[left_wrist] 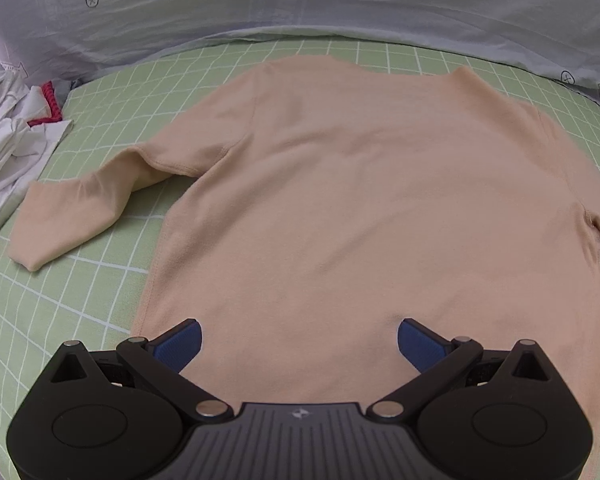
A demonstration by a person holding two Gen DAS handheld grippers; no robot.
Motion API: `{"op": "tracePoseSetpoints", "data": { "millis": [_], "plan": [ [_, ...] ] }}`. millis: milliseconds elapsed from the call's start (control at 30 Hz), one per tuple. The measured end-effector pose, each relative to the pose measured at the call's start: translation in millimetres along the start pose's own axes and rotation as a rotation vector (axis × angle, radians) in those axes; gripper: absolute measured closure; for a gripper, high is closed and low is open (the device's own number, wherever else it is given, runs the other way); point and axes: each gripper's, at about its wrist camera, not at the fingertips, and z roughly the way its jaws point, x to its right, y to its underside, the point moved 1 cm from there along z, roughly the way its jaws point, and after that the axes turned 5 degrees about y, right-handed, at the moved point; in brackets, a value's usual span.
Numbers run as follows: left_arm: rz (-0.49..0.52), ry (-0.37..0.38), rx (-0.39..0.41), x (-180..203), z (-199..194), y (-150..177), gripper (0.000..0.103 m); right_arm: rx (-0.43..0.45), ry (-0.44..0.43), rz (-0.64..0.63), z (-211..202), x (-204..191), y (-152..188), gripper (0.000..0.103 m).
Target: Fold clothes
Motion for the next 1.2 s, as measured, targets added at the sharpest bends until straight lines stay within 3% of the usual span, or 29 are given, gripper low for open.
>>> {"op": "tracePoseSetpoints", "data": {
  "millis": [100, 300, 467, 700, 967, 1200],
  "plan": [
    [0.018, 0.011, 0.051, 5, -21, 12, 0.000, 0.024, 0.005, -0.026, -12, -1, 2, 0.017],
    [0.016, 0.046, 0.130, 4, -57, 41, 0.000, 0.088, -0.145, -0.183, -35, -21, 0, 0.001],
    [-0.041, 0.018, 0.154, -11, -80, 82, 0.000, 0.144, -0.264, -0.346, -57, -37, 18, 0.001],
    [-0.146, -0.009, 0.162, -52, -110, 121, 0.000, 0.134, -0.327, -0.436, -78, -43, 40, 0.001],
    [-0.187, -0.001, 0.182, -118, -114, 118, 0.000, 0.151, -0.309, -0.437, -111, -70, 65, 0.001],
    [-0.175, 0.028, 0.205, -210, -101, 85, 0.000, 0.143, -0.315, -0.453, -161, -139, 119, 0.001]
  ]
}}
